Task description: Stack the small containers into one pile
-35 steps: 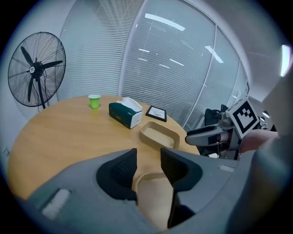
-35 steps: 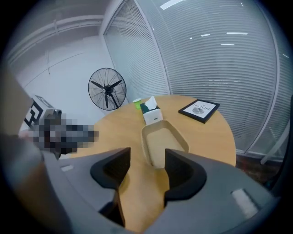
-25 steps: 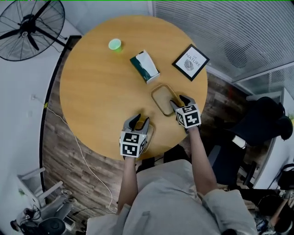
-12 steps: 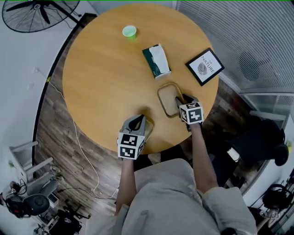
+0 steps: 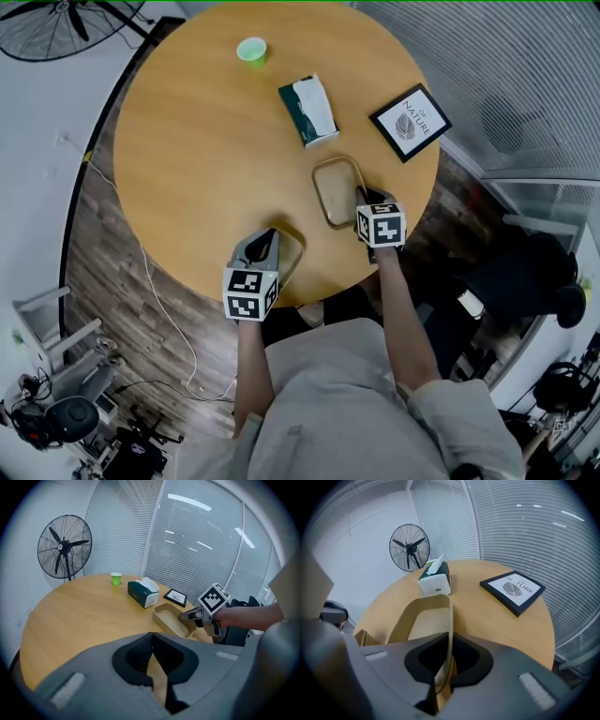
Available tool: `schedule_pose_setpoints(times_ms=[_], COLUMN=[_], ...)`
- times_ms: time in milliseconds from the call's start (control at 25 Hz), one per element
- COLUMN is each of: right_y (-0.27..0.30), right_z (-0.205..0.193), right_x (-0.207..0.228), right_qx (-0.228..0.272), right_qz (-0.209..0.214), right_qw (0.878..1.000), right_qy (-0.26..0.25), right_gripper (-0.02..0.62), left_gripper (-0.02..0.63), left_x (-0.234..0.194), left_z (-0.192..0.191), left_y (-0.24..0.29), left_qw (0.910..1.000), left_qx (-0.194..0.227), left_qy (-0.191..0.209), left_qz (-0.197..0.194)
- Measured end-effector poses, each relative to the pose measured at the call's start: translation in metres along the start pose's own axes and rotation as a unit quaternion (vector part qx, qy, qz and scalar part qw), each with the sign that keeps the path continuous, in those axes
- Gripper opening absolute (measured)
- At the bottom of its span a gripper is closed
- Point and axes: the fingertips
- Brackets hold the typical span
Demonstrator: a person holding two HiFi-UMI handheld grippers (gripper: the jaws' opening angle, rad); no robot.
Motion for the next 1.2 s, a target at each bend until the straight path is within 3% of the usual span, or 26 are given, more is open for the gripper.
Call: schedule_pose_setpoints(times_ms=[240,560,1200], right_y=[-0.020,-0.057,-0.132], right_z=[-0.003,-0.014,-0.061], right_x=[-0.003,-0.027,-0.109], right_qx=[0.013,0.037,0.079], right_qz=[-0.030,-0.076,-0.159], right_qw=[0.998,0.988,0.951], right_qy=[0.050,0.126,0.254], right_gripper=[0.012,0.012,0.012], left_gripper=[0.005,0.005,0.005], left_x=[-0.013,-0.025,-0.024], left_z=[-0.001,0.000,-0.024], left_y=[-0.011,-0.017,-0.047], left_qw=[0.9998,0.9952,0.9686], left_qx=[0.002,-0.012,-0.054], left_qy=[0.014,0.056,0.140], left_qz=[-0.013,-0.079,-0.198])
Point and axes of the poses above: the fingertips, and each gripper's own axes: y forward along the fingers, x to its right, z out of its top, and after that the axes turned 12 degrees about -z, right-handed
